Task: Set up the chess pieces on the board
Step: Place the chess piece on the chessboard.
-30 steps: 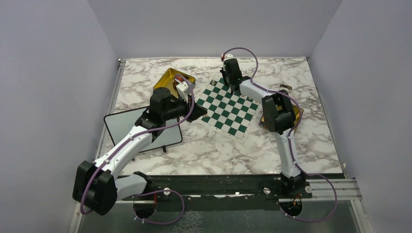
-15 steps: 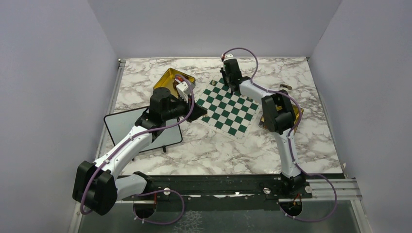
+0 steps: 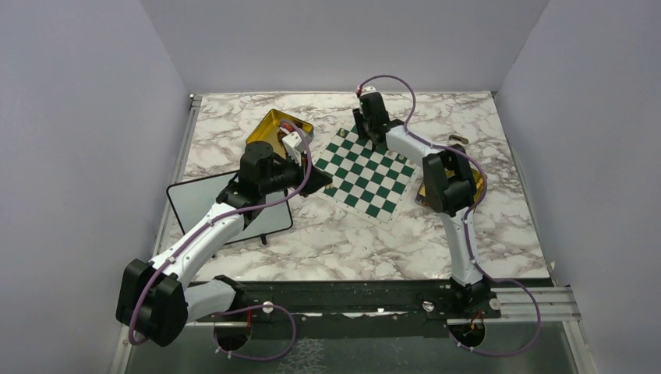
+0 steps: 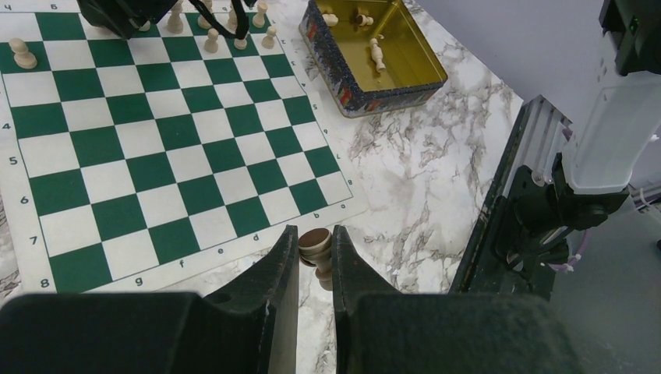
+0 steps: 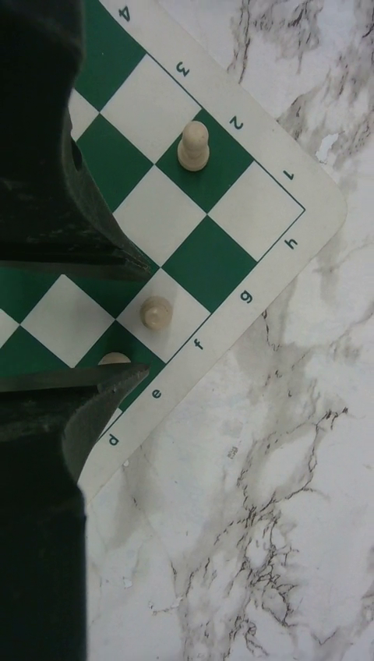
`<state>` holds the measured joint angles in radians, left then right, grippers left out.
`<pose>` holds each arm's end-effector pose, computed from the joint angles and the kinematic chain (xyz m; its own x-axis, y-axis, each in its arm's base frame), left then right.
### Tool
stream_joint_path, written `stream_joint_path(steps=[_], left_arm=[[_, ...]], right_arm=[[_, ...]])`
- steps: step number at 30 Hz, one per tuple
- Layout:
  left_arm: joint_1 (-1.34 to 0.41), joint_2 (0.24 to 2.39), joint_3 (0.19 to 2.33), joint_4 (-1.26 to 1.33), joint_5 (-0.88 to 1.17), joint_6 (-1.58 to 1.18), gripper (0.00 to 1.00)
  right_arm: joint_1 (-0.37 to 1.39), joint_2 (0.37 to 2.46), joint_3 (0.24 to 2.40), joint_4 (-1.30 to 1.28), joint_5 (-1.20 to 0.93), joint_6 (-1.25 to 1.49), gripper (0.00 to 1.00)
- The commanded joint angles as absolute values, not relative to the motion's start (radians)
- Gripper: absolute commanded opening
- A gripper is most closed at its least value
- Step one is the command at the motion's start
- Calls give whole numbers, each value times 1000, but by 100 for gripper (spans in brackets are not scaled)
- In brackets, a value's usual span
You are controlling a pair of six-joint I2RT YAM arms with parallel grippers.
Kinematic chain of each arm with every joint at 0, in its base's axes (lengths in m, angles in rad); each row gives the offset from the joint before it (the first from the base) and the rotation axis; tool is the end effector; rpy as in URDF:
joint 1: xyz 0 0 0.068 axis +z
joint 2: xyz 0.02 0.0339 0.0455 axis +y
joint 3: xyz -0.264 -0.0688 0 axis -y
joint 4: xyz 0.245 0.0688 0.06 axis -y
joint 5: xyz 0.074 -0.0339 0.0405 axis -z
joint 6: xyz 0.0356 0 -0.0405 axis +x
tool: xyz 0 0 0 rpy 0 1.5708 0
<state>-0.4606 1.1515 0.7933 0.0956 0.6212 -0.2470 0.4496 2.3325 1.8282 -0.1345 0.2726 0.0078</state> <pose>0.2259 -0.1352 0.2982 -0.4370 -0.0051 -0.8995 0.7818 0.4923 -0.3826 0.4839 0.2228 0.1741 -0.5387 -0.2516 -0.8040 -0.2197 0.9633 -0.1543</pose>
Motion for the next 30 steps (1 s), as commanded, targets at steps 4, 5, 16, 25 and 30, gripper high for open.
stream_joint_path(steps=[4,5,16,25,30], left_arm=[[-463,1125,777,150,611,-291,0],[-463,1125,774,155,610,-299,0],[-463,1101,778,179,551,-427,0],[-463,1081,752,288,440,-562,0],[-463,1083,748,357,361,-662,0]], right_arm=[[437,2185,1847,-188,242,30,51],[437,2171,1843,-192,232,29,51],[437,1946,1667,-179,-38,141,52],[437,1686,1276,97,-424,577,50],[437,1607,1026,519,-611,955,50]])
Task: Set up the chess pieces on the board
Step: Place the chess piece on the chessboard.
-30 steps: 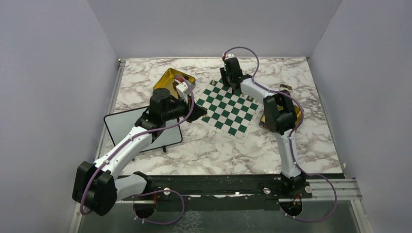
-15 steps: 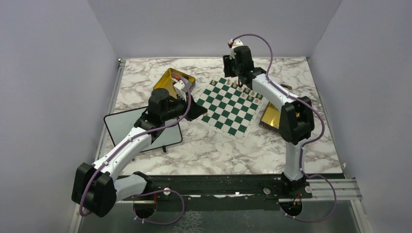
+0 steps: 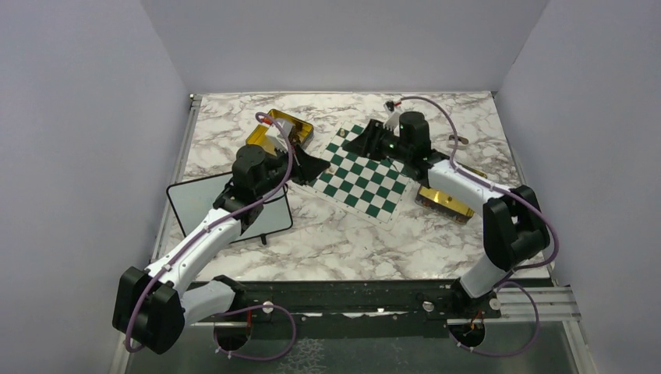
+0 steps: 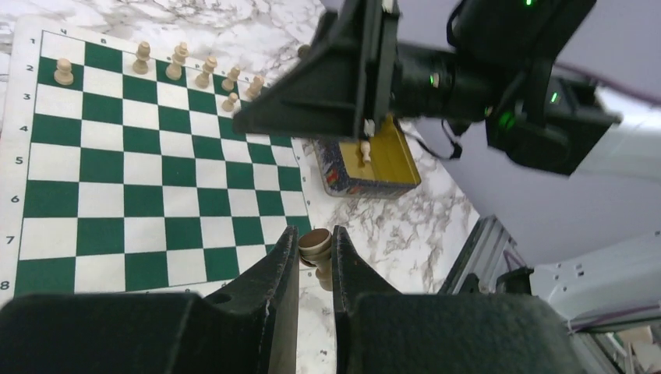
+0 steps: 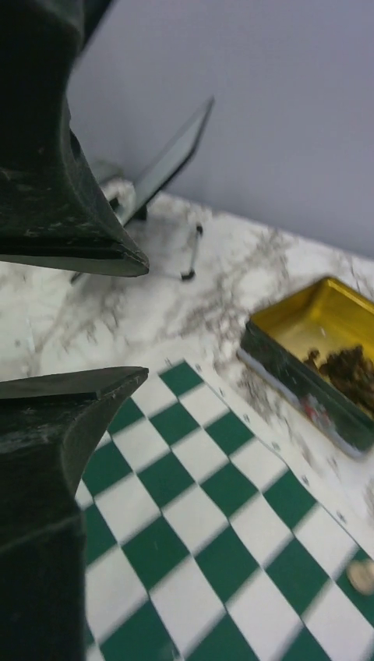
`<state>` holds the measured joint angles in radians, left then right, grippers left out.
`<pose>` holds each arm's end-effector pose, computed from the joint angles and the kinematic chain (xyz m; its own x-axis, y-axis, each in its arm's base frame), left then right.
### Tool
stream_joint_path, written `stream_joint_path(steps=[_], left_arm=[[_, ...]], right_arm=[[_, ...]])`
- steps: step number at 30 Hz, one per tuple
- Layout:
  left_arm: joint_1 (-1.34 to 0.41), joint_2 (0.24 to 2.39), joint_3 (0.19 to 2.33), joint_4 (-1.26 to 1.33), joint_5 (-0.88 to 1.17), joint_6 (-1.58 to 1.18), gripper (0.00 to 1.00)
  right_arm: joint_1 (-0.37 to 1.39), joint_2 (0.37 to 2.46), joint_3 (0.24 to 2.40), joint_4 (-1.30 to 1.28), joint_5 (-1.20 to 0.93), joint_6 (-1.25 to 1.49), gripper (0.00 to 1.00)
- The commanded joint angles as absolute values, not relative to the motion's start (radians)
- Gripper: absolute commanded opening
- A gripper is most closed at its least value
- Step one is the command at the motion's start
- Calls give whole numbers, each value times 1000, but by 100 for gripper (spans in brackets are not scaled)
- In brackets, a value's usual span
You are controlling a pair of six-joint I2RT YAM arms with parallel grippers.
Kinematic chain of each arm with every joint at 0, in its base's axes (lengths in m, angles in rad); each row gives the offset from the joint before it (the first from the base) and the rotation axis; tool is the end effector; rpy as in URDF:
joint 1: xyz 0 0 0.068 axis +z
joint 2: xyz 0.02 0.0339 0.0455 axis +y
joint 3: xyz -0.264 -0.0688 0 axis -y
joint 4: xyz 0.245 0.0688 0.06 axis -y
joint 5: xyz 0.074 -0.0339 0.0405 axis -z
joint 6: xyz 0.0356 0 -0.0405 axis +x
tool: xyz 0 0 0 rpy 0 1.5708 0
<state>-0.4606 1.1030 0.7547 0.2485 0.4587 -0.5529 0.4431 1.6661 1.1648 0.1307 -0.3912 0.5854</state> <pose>0.2233 -0.1284 0.3114 -0.4925 -0.2813 -0.8236 0.6281 0.5401 -0.5601 0.3451 0.1788 0.2725 -0.6691 0.2478 -0.7006 -0.4172 0.6549 0.6301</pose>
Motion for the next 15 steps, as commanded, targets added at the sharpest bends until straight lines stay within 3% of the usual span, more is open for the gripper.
stream_joint_path(steps=[1,10,15], left_arm=[[-463,1085,745,379,348,-685,0],[-463,1106,753,492,245,-831,0],[-463,1130,758,554,229,-905,0]], right_arm=[[437,1602,987,602,-627,1025,50],[437,1551,806,1027,-584,1390,56],[443,1564,803,1106,-585,1471,57]])
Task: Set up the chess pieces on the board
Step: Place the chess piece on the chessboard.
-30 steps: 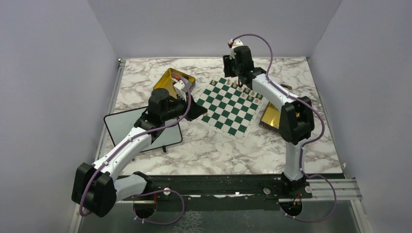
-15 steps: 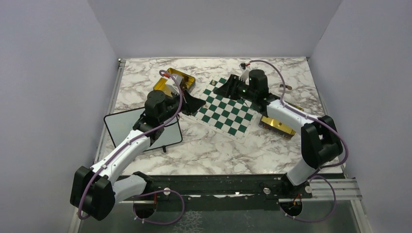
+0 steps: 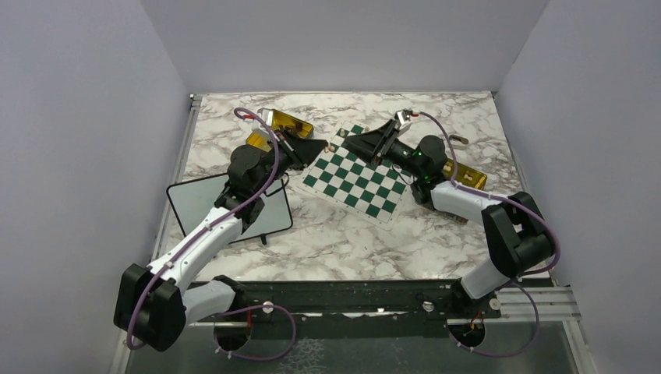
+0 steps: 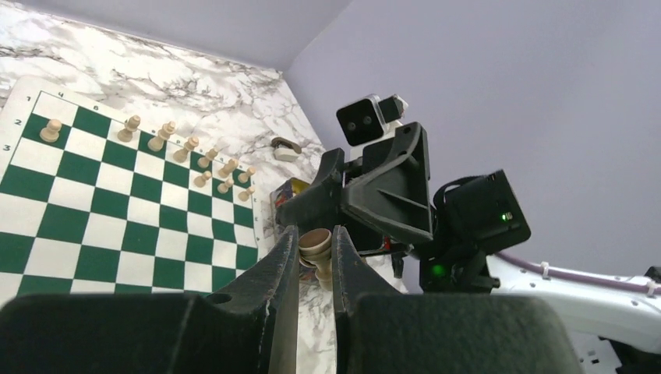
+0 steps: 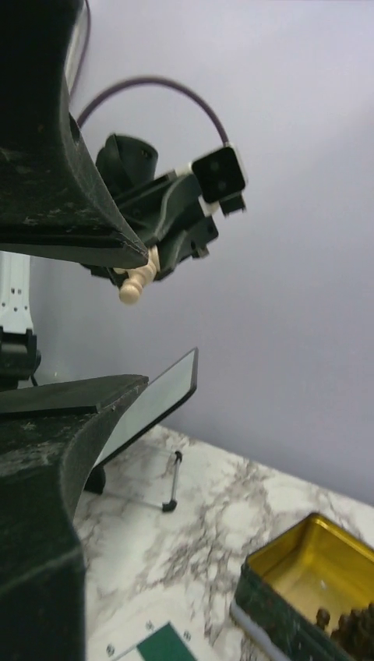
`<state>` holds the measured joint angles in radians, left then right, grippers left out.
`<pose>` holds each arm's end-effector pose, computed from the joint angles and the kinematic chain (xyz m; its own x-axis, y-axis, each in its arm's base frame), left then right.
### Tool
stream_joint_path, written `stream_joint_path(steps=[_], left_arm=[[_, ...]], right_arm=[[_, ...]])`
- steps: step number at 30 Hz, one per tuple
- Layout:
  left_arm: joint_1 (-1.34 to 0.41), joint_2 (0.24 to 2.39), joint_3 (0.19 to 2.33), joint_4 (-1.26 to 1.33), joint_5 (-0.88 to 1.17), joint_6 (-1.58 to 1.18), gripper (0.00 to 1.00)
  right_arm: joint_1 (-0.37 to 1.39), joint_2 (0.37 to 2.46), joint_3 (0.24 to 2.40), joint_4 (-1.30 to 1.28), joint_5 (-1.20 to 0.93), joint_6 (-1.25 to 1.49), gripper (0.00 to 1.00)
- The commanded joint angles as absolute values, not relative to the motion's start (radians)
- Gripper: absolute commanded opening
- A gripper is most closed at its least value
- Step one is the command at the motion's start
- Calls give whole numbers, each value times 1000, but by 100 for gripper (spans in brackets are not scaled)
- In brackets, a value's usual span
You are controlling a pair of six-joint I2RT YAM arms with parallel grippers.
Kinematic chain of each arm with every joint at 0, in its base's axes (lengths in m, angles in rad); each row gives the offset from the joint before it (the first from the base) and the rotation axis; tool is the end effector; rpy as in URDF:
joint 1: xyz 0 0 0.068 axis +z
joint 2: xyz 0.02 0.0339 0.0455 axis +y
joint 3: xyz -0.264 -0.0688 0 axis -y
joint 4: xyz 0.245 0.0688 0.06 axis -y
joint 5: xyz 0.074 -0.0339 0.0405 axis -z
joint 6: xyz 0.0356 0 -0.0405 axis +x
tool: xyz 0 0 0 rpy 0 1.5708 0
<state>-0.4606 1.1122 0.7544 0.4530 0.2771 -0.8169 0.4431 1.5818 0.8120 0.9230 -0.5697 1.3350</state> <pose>0.2298 -0.1249 0.3309 -0.4312 -0.5688 -0.7003 0.5217 0.4761 -0.7079 0.3020 0.1646 0.2659 -0.7871 0.5328 -0.3109 -0.3309 0.0607 0.9417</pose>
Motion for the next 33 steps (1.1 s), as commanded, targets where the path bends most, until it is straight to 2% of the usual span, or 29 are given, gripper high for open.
stream_joint_path(steps=[1,7,17,26,29,33], left_arm=[[-463,1134,760,560,228,-914,0],[-463,1150,760,601,222,-980,0],[-463,1168,770,635,230,-1038,0],[-463,1185,757,681,235,-1083,0],[-463,1187,749,697,242,-1099,0],[-463,1182,740,705,245,-1110,0]], right_arm=[[443,1563,793,1135,-576,1491,57],[449,1583,804,1211,-593,1559,58],[473,1592,825,1184,-582,1577,61],[504,1632,840,1240,-572,1623,48],[506,1634,837,1260,-562,1635,48],[511,1639,842,1244,-558,1633,54]])
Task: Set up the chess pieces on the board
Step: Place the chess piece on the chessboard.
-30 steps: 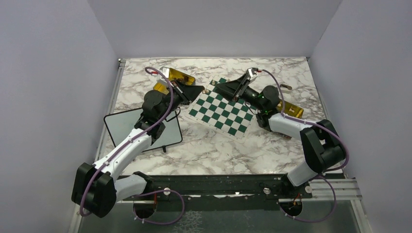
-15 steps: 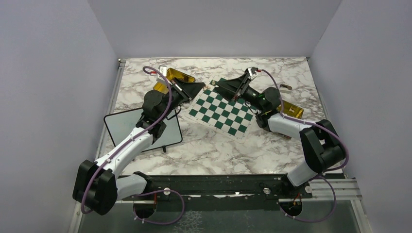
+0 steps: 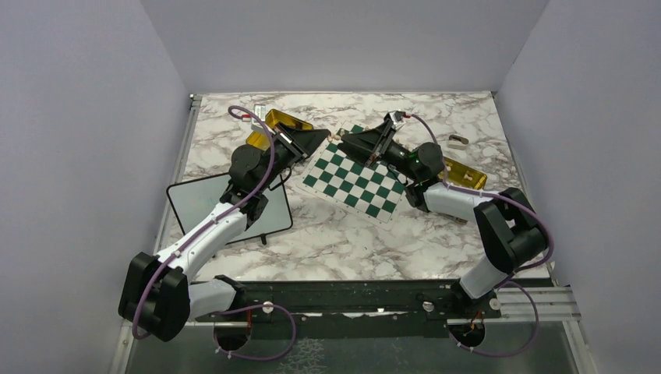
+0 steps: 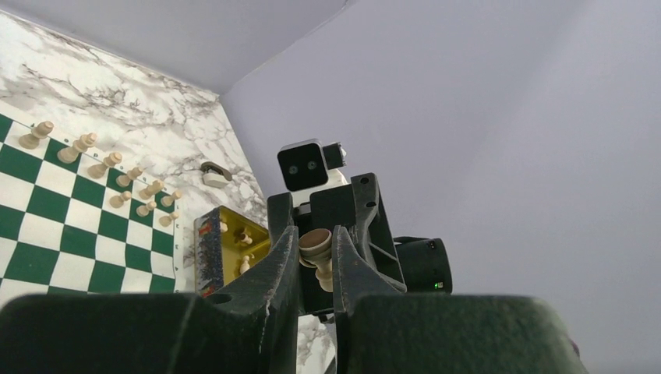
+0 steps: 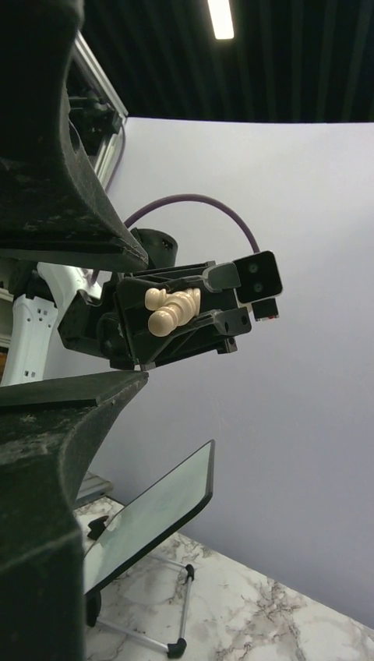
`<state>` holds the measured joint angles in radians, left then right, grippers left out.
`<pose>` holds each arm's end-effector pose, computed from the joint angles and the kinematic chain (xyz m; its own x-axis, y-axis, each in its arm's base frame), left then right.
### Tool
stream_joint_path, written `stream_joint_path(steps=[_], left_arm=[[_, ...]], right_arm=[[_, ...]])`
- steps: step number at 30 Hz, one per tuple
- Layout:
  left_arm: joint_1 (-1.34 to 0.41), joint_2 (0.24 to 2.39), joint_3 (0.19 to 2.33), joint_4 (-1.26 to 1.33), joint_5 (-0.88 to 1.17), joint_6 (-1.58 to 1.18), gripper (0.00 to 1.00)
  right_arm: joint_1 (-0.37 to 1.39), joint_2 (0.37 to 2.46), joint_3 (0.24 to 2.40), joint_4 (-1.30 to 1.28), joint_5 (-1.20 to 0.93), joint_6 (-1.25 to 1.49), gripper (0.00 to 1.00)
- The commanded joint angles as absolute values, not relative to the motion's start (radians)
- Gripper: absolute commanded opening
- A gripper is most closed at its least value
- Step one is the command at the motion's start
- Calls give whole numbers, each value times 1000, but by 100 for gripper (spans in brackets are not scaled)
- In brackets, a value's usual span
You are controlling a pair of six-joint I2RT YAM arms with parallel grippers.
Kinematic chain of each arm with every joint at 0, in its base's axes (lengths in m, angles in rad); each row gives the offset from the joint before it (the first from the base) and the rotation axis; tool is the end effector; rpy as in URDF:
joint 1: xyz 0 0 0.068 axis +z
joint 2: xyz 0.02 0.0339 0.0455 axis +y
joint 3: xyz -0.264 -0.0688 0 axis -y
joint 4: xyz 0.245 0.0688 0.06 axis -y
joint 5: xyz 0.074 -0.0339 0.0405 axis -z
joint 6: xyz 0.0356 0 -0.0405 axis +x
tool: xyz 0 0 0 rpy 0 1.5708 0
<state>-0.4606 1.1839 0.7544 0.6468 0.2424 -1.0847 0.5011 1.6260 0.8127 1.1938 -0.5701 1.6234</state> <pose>0.2418 -0.1295 0.3339 -0.4769 -0.7215 -0.5019 0.4704 0.2729 -0.8392 0.2916 0.1816 0.2789 -0.8599 0.4875 -0.1513 -0.2809 -0.2043 0.9377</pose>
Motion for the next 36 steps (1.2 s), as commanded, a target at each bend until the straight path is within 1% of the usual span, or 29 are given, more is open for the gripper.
stream_joint_path(steps=[1,6,13,17,21,29,36], left_arm=[[-463,1182,739,706,246,-1112,0],[-463,1184,733,712,250,-1122,0],[-463,1187,728,721,251,-1134,0],[-463,1190,730,723,255,-1138,0],[-463,1196,732,726,259,-1145,0],[-465,1200,730,732,263,-1157,0],[-465,1204,722,736,267,-1164,0]], right_arm=[[512,1643,845,1247,-556,1636,54],[517,1658,859,1276,-557,1652,48],[517,1656,867,1293,-552,1650,41],[517,1657,864,1297,-550,1654,38],[518,1664,866,1308,-552,1661,39],[518,1678,874,1307,-551,1665,45],[518,1686,869,1325,-546,1675,38]])
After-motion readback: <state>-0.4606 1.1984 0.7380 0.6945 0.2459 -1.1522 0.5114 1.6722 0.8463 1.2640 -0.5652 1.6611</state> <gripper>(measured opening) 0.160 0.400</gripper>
